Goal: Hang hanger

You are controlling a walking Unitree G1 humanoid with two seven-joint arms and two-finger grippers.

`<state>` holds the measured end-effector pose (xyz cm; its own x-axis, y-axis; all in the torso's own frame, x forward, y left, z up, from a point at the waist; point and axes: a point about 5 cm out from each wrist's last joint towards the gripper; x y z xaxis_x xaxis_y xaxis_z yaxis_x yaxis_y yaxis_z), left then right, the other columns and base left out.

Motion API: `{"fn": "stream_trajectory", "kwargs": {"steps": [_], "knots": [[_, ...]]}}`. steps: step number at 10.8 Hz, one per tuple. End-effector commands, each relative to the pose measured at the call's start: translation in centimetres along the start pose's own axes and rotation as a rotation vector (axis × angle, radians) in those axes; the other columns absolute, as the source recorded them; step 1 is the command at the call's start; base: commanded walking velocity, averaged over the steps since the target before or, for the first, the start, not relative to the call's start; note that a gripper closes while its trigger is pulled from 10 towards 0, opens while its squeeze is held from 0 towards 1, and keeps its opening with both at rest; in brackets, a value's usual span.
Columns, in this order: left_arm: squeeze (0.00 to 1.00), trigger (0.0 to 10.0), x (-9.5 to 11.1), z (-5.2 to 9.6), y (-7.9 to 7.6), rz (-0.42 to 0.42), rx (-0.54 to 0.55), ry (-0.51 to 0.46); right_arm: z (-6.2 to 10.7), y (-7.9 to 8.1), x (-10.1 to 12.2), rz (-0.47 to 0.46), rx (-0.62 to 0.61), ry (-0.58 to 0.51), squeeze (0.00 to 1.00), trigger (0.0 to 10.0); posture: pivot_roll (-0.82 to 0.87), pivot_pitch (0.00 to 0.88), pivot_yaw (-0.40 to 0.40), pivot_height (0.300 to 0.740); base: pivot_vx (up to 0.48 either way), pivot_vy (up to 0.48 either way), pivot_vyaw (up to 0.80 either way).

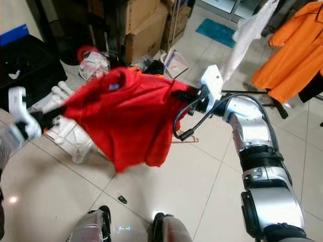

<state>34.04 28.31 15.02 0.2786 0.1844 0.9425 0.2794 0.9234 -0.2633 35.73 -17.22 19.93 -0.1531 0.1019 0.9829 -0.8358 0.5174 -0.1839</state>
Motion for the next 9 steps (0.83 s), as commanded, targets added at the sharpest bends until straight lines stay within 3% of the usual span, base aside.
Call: {"fn": "stream_trajectory", "kwargs": {"steps": [1,4,6,7,9], "knots": [[0.0,0.0,0.6,-0.1,-0.2,-0.018,0.008,-0.001,1.0,-0.5,0.3,0.027,-0.034,-0.011,0.0,0.0,0.0,0.205,-0.118,0.74,0.0,0.0,0.0],[0.0,0.0,7.7,0.0,-3.3,-0.161,-0.059,-0.157,0.9,0.7,-1.2,0.015,0.001,0.047,0.0,0.0,0.0,0.207,-0.105,0.74,0.0,0.0,0.0],[0.0,0.0,10.2,-0.1,-4.9,-0.209,-0.095,-0.218,0.6,1.0,-1.6,0.023,0.017,0.056,0.0,0.0,0.0,0.212,-0.102,0.74,0.0,0.0,0.0],[0.0,0.0,10.1,-0.2,-5.3,-0.205,-0.108,-0.205,0.6,1.2,-1.7,0.013,0.012,0.052,0.0,0.0,0.01,0.21,-0.093,0.74,0.0,0.0,0.0],[0.0,0.0,7.6,-1.8,-6.1,-0.143,-0.122,-0.135,-0.1,1.4,-1.3,-0.028,0.001,-0.005,0.0,0.0,0.01,0.211,-0.089,0.74,0.0,0.0,0.0]]}}
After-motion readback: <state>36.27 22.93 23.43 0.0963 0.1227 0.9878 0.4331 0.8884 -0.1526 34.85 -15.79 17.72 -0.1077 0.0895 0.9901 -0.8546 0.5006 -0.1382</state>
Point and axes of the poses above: a point about 5 cm out from each wrist's last joint towards the gripper, its own z axis pointing back from the gripper into the wrist, its own x axis along the axis of the wrist's last joint, y = z × x, and after that the axes turned 4 degrees about -z, right-handed
